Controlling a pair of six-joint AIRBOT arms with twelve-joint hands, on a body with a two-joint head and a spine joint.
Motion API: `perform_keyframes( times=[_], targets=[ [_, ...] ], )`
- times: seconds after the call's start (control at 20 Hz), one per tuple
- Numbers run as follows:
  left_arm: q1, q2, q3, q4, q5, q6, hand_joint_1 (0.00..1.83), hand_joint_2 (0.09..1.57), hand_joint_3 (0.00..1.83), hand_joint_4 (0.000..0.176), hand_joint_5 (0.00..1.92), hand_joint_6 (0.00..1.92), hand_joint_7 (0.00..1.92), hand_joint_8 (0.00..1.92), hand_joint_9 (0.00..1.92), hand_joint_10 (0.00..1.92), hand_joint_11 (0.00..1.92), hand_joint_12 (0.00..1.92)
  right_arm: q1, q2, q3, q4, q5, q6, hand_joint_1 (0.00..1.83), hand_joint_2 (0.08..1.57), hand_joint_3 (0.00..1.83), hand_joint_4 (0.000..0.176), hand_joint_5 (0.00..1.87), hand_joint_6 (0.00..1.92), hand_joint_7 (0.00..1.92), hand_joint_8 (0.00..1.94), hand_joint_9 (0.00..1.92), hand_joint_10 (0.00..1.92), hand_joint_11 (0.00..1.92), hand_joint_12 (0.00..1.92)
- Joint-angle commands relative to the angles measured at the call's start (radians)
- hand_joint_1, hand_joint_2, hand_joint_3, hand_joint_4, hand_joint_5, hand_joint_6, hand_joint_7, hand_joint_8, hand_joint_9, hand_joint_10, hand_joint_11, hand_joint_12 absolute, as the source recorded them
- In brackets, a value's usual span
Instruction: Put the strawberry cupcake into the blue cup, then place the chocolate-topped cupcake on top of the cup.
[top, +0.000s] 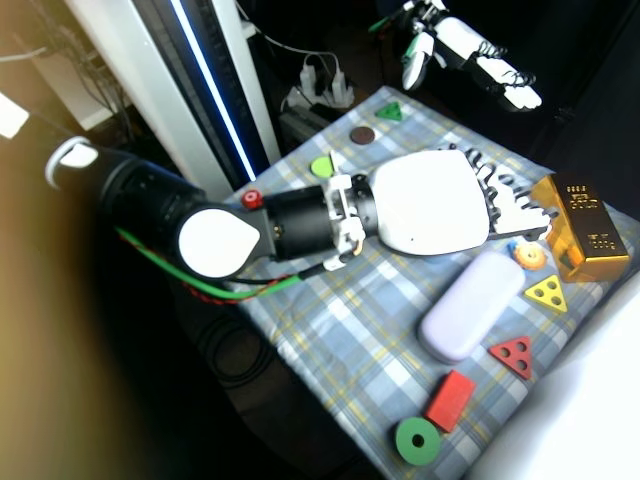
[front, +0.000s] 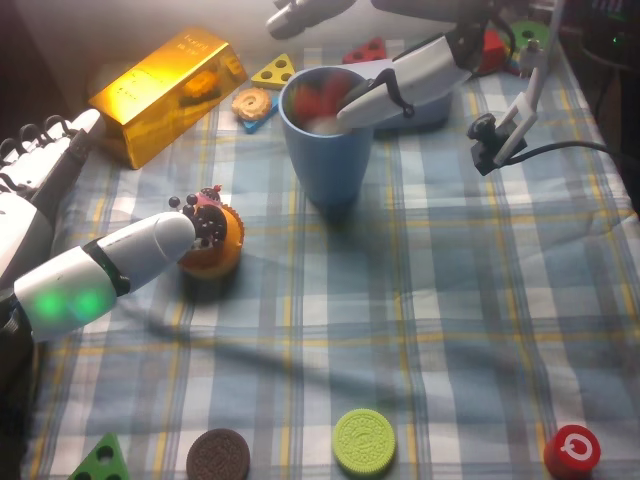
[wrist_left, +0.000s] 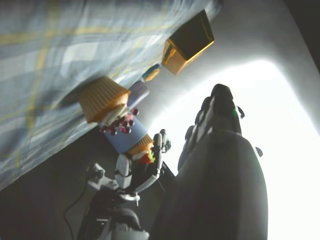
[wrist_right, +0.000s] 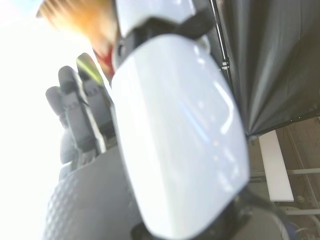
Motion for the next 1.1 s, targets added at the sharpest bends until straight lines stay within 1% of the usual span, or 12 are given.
perform_keyframes(
  times=[0.0,0.05,0.25,0.35,0.4,0.5,0.6,0.75,0.85,0.9,0.95,1.05],
  targets=[
    [-0.009,0.005,0.002,0.037,-0.118,-0.006,0.0,0.75,0.0,0.07,0.01,0.0,0.0,0.0,0.0,0.0,0.0,0.0,0.016,-0.002,0.003,0.057,0.074,0.009,0.93,0.98,0.0,0.0,0.37,0.0,0.35,0.0,0.31,0.0,0.01,0.6],
    [-0.009,0.005,0.002,0.037,-0.118,-0.006,0.0,0.75,0.0,0.065,0.01,0.0,0.0,0.0,0.0,0.0,0.0,0.0,0.016,-0.002,0.003,0.056,0.074,0.01,0.9,0.96,0.0,0.0,0.32,0.0,0.27,0.0,0.22,0.0,0.0,0.46],
    [-0.009,0.005,0.001,0.036,-0.117,-0.006,0.0,0.75,0.0,0.078,0.0,0.0,0.0,0.0,0.0,0.0,0.0,0.0,0.016,-0.002,0.002,0.037,0.073,0.025,0.82,0.94,0.0,0.0,0.35,0.0,0.34,0.0,0.3,0.0,0.0,0.58],
    [-0.009,0.008,0.001,0.036,-0.114,-0.006,0.0,0.78,0.01,0.054,0.01,0.01,0.0,0.0,0.0,0.0,0.0,0.0,0.016,-0.002,-0.015,0.015,0.065,0.029,0.8,0.91,0.0,0.0,0.16,0.01,0.04,0.0,0.03,0.0,0.0,0.05],
    [-0.009,0.009,0.001,0.037,-0.113,-0.006,0.0,0.77,0.01,0.06,0.0,0.0,0.0,0.0,0.0,0.0,0.0,0.0,0.017,-0.002,-0.021,0.013,0.063,0.029,0.77,0.9,0.0,0.0,0.1,0.0,0.01,0.0,0.0,0.0,0.0,0.01],
    [-0.009,0.01,0.002,0.037,-0.106,-0.006,0.0,0.78,0.01,0.05,0.02,0.01,0.0,0.0,0.0,0.0,0.0,0.0,0.024,0.017,-0.041,0.013,0.063,0.028,0.65,0.81,0.0,0.0,0.01,0.0,0.0,0.0,0.0,0.0,0.0,0.0],
    [-0.011,0.01,0.009,0.032,-0.09,-0.006,0.0,0.78,0.01,0.049,0.01,0.0,0.0,0.0,0.0,0.0,0.0,0.0,0.031,0.059,-0.066,0.014,0.058,0.027,0.19,1.09,0.01,0.0,0.04,0.0,0.0,0.0,0.0,0.0,0.04,0.06],
    [-0.013,0.016,0.01,0.03,-0.081,-0.006,0.0,0.79,0.01,0.052,0.05,0.01,0.02,0.01,0.0,0.0,0.0,0.0,0.033,0.131,-0.118,0.015,0.049,0.014,0.06,0.87,0.0,0.0,0.0,0.0,0.01,0.0,0.0,0.0,0.0,0.01],
    [-0.017,0.02,0.012,0.031,-0.074,-0.006,0.0,0.79,0.01,0.074,0.06,0.01,0.03,0.01,0.0,0.0,0.0,0.0,0.033,0.169,-0.155,0.022,0.04,-0.006,0.0,0.88,0.0,0.052,0.0,0.0,0.0,0.0,0.0,0.0,0.0,0.0],
    [-0.018,0.022,0.014,0.031,-0.07,-0.006,0.0,0.8,0.01,0.066,0.07,0.02,0.03,0.01,0.0,0.0,0.0,0.0,0.033,0.195,-0.177,0.027,0.036,-0.017,0.0,0.92,0.02,0.051,0.0,0.0,0.0,0.0,0.0,0.0,0.0,0.0],
    [-0.019,0.022,0.016,0.03,-0.069,-0.006,0.0,0.8,0.01,0.054,0.07,0.02,0.04,0.01,0.0,0.0,0.0,0.0,0.033,0.208,-0.187,0.031,0.036,-0.022,0.0,0.93,0.02,0.02,0.0,0.0,0.0,0.0,0.0,0.0,0.0,0.0],
    [-0.02,0.022,0.019,0.029,-0.062,-0.006,0.0,0.79,0.0,0.076,0.05,0.0,0.02,0.0,0.0,0.0,0.0,0.0,0.033,0.233,-0.203,0.037,0.036,-0.023,0.0,0.83,0.0,0.078,0.0,0.0,0.0,0.0,0.0,0.0,0.0,0.0]
  ],
)
